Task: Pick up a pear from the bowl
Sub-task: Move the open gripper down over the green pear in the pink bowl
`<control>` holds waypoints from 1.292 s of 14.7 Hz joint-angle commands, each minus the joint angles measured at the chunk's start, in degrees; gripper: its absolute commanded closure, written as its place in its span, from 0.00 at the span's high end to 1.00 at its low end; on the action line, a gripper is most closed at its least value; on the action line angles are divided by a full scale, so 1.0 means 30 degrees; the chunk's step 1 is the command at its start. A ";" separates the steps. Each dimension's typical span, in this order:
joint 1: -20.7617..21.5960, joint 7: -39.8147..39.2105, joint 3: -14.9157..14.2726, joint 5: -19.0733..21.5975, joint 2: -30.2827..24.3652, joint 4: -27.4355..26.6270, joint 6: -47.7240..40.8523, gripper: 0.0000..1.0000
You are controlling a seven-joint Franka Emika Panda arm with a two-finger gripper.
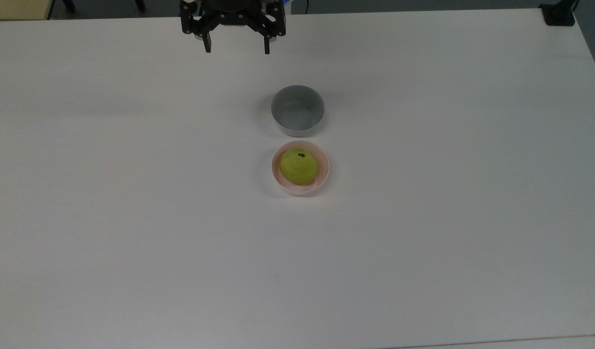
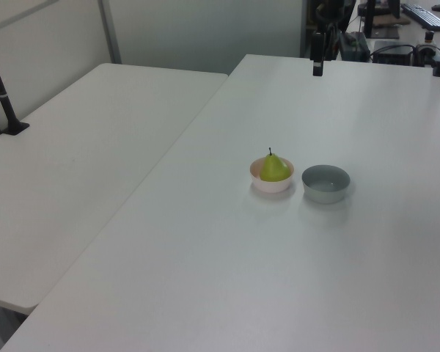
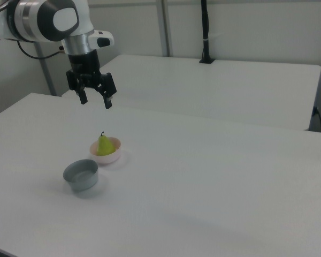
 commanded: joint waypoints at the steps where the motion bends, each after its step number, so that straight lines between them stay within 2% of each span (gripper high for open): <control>1: 0.0056 -0.0378 -0.0092 -0.0127 -0.0202 -0.0049 -0.0473 1.00; 8: 0.0056 -0.0521 -0.0063 -0.0069 -0.0202 -0.0079 -0.0530 1.00; 12: 0.0261 -0.1019 -0.0004 -0.0010 0.0179 -0.0253 0.0870 1.00; 19: 0.1344 -0.1080 0.0055 0.0019 0.2226 -0.0372 0.2806 1.00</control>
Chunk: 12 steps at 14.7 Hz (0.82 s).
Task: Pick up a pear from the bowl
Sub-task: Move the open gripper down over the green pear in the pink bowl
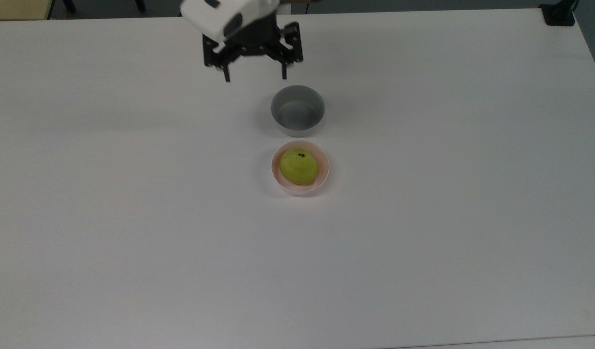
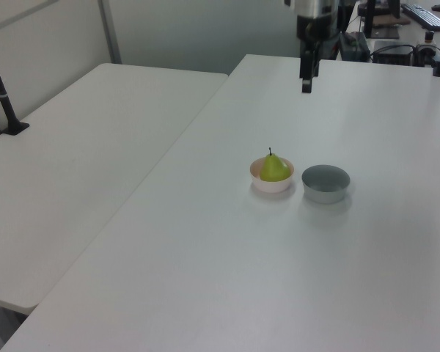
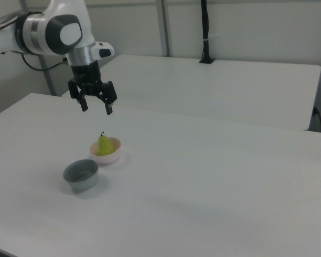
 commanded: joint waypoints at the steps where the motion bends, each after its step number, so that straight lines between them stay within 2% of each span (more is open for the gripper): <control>1: 0.0714 -0.0339 -0.0148 0.0016 0.1029 -0.0255 0.1438 1.00; 9: 0.1740 -0.0164 -0.0148 -0.0130 0.3784 -0.0284 0.3841 1.00; 12: 0.2121 -0.0134 -0.0148 -0.0598 0.4487 -0.0284 0.4311 1.00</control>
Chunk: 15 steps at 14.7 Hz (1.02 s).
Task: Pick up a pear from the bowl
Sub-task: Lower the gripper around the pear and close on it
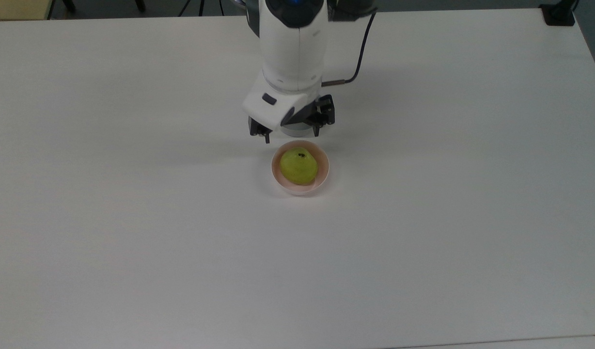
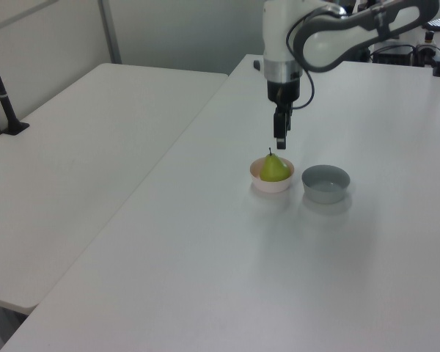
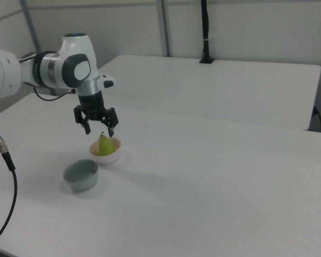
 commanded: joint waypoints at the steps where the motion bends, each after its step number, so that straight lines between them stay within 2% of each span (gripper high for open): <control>1: 0.0588 -0.0105 -0.0202 -0.0585 0.0709 -0.0073 0.0916 1.00; 4: 0.0560 -0.0134 -0.0203 -0.0644 0.1412 -0.0073 0.1883 1.00; 6: 0.0559 -0.0193 -0.0203 -0.1285 0.1765 -0.0131 0.2090 0.91; 8: 0.0559 -0.0222 -0.0202 -0.1376 0.1941 -0.0189 0.2119 0.86; 15: 0.0823 -0.0134 -0.0203 -0.1406 0.2439 -0.0248 0.2646 0.81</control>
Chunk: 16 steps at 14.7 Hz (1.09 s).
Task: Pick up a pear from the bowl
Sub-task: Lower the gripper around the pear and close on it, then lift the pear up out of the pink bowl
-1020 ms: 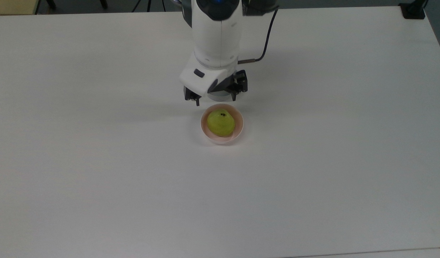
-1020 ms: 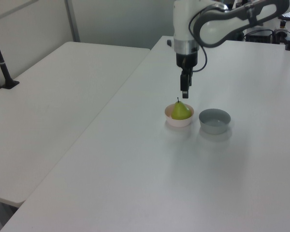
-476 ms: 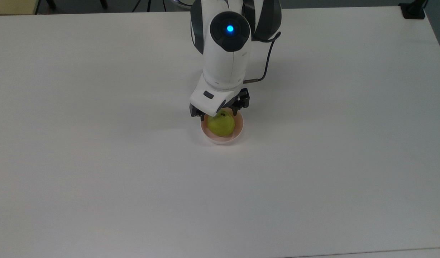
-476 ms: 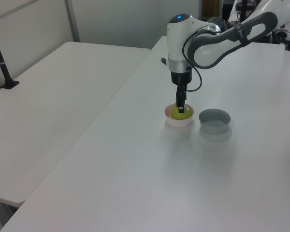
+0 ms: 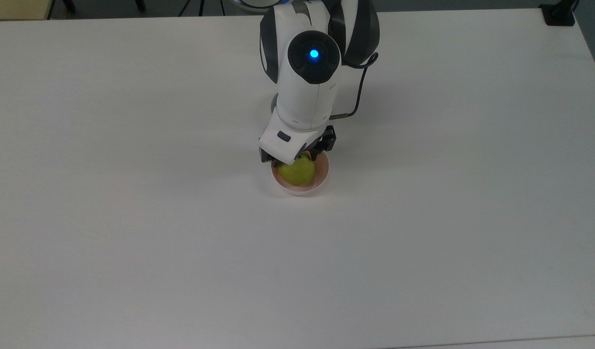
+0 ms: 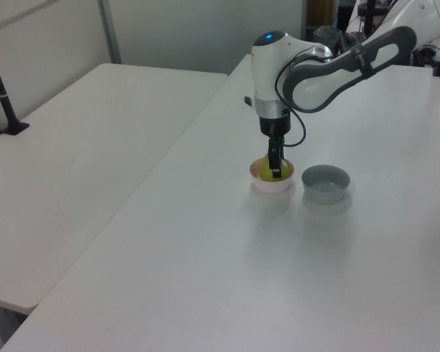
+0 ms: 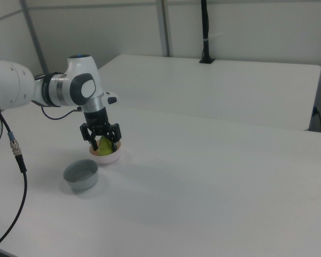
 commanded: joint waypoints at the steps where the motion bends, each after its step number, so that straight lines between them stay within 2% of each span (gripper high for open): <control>1: 0.0395 -0.0134 -0.0189 -0.0236 0.0117 -0.0208 0.0921 0.76; 3: 0.0366 -0.0163 -0.0160 -0.0236 0.0088 -0.0179 0.0893 0.55; 5: 0.0366 -0.0163 -0.0159 -0.0236 0.0001 -0.0179 0.0747 0.46; 13: 0.0132 0.1214 -0.0275 0.0174 -0.2897 0.0144 -0.2385 0.46; 16: -0.0627 0.1009 -0.0393 0.0145 -0.3105 0.0173 -0.2418 0.46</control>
